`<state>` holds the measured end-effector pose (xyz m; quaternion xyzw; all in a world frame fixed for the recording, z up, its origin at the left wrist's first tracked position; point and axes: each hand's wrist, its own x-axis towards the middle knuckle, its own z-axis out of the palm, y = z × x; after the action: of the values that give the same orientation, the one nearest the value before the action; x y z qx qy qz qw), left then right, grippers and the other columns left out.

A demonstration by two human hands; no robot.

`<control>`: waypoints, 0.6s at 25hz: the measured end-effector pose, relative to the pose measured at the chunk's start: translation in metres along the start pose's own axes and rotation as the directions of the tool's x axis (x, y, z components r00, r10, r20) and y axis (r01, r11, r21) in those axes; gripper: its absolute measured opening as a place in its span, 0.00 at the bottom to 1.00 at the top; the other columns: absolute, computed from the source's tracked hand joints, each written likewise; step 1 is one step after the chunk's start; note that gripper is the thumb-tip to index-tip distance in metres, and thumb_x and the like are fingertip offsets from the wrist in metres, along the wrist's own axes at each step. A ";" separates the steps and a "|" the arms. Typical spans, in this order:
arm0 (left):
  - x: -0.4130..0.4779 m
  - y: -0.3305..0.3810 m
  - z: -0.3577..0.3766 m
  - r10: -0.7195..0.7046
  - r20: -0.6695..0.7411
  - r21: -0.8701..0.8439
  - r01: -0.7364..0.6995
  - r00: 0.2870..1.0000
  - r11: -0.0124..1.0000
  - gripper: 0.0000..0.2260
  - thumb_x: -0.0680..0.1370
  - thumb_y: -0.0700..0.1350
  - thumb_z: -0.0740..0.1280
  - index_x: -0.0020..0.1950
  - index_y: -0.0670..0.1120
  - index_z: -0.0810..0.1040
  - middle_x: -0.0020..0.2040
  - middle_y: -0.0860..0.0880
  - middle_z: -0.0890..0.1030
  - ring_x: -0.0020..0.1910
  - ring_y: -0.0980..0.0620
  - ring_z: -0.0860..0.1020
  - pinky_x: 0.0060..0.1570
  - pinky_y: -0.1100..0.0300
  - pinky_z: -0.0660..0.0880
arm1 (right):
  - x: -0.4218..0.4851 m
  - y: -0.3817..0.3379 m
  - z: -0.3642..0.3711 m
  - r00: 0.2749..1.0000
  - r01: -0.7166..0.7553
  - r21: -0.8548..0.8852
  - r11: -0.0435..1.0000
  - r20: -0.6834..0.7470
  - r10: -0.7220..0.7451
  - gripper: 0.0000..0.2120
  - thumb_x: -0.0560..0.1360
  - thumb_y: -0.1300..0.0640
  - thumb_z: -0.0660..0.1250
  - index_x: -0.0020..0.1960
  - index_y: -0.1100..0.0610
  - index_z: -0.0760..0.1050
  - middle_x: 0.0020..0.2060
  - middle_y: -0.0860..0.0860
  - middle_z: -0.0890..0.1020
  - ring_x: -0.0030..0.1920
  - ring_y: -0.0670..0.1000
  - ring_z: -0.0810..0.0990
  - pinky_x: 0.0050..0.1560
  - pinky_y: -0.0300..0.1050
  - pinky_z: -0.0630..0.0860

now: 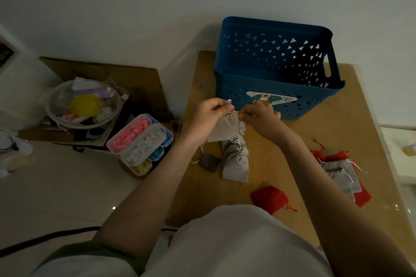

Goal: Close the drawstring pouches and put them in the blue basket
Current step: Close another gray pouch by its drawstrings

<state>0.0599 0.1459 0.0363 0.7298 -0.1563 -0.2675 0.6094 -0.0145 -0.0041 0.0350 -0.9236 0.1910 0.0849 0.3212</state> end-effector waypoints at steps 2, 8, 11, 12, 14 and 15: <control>-0.002 0.001 0.000 0.009 0.030 0.011 -0.009 1.000 1.000 0.04 0.78 0.43 0.66 0.45 0.46 0.80 0.41 0.54 0.81 0.42 0.65 0.78 0.43 0.76 0.71 | -0.003 0.001 -0.001 0.999 -0.036 -0.067 0.997 -0.027 0.034 0.08 0.79 0.46 0.61 0.48 0.46 0.78 0.51 0.48 0.66 0.57 0.50 0.59 0.62 0.52 0.56; 0.001 0.002 0.007 -0.044 0.010 0.027 0.044 0.999 0.999 0.12 0.78 0.40 0.65 0.60 0.40 0.71 0.45 0.48 0.80 0.45 0.59 0.78 0.41 0.76 0.72 | -0.008 -0.004 -0.001 1.000 -0.021 0.681 0.732 0.009 0.020 0.16 0.82 0.55 0.56 0.39 0.59 0.73 0.34 0.53 0.73 0.36 0.49 0.71 0.41 0.43 0.68; 0.003 0.001 0.011 -0.057 -0.041 0.091 0.061 0.997 0.994 0.10 0.79 0.42 0.65 0.59 0.40 0.72 0.51 0.46 0.79 0.48 0.55 0.77 0.42 0.70 0.72 | -0.011 -0.010 0.003 0.991 0.070 0.755 0.652 0.025 -0.135 0.12 0.82 0.62 0.54 0.44 0.60 0.74 0.35 0.51 0.75 0.36 0.45 0.72 0.39 0.37 0.69; 0.005 0.001 0.011 -0.035 -0.042 0.100 0.039 0.999 0.994 0.08 0.80 0.43 0.64 0.56 0.40 0.75 0.48 0.46 0.79 0.47 0.55 0.77 0.43 0.69 0.72 | -0.013 -0.011 0.003 0.986 0.104 0.744 0.660 0.010 -0.167 0.11 0.81 0.64 0.54 0.47 0.61 0.74 0.36 0.51 0.75 0.37 0.45 0.73 0.40 0.36 0.70; 0.005 0.000 0.009 -0.022 -0.048 0.069 0.025 0.999 0.997 0.07 0.80 0.43 0.62 0.50 0.42 0.78 0.43 0.49 0.79 0.43 0.56 0.76 0.46 0.66 0.72 | -0.015 -0.013 0.004 0.978 0.181 0.670 0.720 -0.048 -0.201 0.09 0.80 0.68 0.55 0.50 0.64 0.74 0.40 0.51 0.77 0.39 0.43 0.74 0.43 0.36 0.71; 0.006 -0.001 0.008 -0.034 -0.048 0.052 0.037 0.998 0.998 0.08 0.81 0.43 0.62 0.50 0.42 0.79 0.41 0.50 0.79 0.42 0.57 0.76 0.45 0.66 0.71 | -0.016 -0.015 0.005 0.972 0.221 0.628 0.746 -0.076 -0.224 0.08 0.80 0.69 0.55 0.51 0.66 0.73 0.40 0.51 0.77 0.40 0.41 0.75 0.44 0.35 0.71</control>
<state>0.0601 0.1367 0.0336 0.7546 -0.1361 -0.2567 0.5884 -0.0229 0.0143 0.0440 -0.7775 0.0964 -0.0210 0.6211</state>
